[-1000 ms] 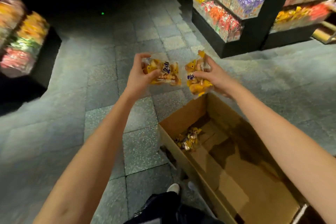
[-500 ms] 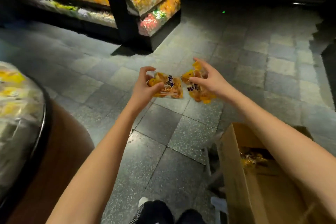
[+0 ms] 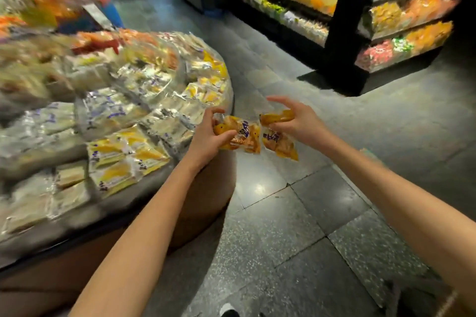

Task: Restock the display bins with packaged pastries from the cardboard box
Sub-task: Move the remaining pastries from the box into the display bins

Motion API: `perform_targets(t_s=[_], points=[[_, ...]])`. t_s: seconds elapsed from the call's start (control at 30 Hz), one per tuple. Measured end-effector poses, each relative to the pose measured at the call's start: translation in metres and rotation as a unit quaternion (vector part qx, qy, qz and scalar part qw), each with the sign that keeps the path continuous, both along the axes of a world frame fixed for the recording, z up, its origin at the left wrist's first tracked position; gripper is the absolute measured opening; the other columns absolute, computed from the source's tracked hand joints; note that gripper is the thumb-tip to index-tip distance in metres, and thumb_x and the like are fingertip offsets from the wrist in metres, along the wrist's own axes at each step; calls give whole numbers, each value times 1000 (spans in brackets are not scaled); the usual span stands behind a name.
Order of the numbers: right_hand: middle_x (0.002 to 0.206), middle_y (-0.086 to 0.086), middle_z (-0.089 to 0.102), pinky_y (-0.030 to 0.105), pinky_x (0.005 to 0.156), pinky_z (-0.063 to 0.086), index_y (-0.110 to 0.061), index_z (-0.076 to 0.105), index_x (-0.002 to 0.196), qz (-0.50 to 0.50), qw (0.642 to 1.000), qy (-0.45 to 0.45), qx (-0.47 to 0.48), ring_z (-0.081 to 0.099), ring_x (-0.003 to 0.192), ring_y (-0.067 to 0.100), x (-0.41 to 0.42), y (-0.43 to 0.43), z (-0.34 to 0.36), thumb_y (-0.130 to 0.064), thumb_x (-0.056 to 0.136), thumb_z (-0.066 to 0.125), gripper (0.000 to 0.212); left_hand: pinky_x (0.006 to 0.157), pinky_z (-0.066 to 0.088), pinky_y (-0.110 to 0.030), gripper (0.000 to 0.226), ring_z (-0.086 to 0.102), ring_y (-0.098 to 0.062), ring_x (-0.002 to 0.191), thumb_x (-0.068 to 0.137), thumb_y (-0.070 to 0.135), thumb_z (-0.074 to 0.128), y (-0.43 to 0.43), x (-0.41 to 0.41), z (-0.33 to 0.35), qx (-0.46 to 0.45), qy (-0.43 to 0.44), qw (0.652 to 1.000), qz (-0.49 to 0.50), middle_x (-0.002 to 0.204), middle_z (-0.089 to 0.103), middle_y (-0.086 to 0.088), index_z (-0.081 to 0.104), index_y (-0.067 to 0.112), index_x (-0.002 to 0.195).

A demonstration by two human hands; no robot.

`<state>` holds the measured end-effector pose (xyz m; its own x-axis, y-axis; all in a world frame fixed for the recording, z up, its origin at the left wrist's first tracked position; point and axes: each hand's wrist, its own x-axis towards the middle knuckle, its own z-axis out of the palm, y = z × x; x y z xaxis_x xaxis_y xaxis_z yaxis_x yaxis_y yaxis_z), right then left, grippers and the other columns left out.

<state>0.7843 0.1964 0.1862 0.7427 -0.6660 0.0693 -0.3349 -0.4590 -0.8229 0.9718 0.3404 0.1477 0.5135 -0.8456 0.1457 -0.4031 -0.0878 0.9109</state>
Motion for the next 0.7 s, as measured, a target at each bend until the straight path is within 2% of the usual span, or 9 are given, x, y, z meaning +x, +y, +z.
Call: perform_targets(t_s=[0.1,0.2,0.27,0.3,0.37,0.47,0.53,0.6,0.7], points=[[124,-7,63,32,83,58,-41,60,125,56,998,10,-1,67,95,6,83,32,-7,-19,79,79,55,63,49,-11,49,59,13,75,87,8,71,61,65,-2,13,1,998,61,99,55,1,44,15,127],[125,-8,60,11,75,49,-40,60,127,134,991,22,-12,61,105,6,160,75,-12,-19,81,78,54,68,50,-12,47,60,-1,91,87,16,73,130,118,-4,20,-12,991,135,113,55,-2,45,22,123],[113,-5,62,9,66,46,-38,60,128,187,981,29,-28,60,94,7,208,106,-15,-18,82,77,53,70,51,-15,46,59,-10,92,86,17,74,177,146,-9,33,-21,983,181,115,54,-4,44,27,120],[105,-2,63,10,61,45,-38,60,127,209,977,36,-31,60,87,9,230,123,-16,-18,83,76,52,69,51,-19,47,59,-12,91,86,18,73,201,158,-11,41,-21,977,206,112,53,-4,43,27,121],[104,3,60,13,57,46,-39,60,127,247,967,51,-45,60,84,13,272,156,-20,-19,84,74,50,68,46,-14,49,54,-13,93,86,17,73,244,177,-15,52,-18,964,258,110,51,-1,44,24,125],[107,5,57,17,61,54,-35,61,127,313,946,65,-54,63,79,16,323,202,-28,-12,88,68,46,80,38,-22,46,45,-15,112,87,17,73,304,202,-29,66,-11,944,323,121,47,1,44,25,122],[105,2,57,30,68,60,-35,62,125,352,931,84,-50,67,71,17,353,230,-35,-10,89,65,44,88,35,-27,45,41,-13,117,88,17,72,338,215,-39,68,6,930,363,124,44,5,43,27,120],[110,1,58,42,70,60,-35,63,121,379,918,104,-53,69,72,19,383,255,-43,-9,88,64,42,93,36,-29,46,42,-14,121,87,16,72,369,228,-47,59,18,916,397,126,44,7,42,31,119],[113,-4,57,47,73,58,-32,63,125,406,904,122,-54,69,79,24,426,291,-50,-11,88,65,42,102,44,-40,49,45,-19,126,86,20,75,413,250,-60,61,38,899,432,130,48,5,43,36,119]])
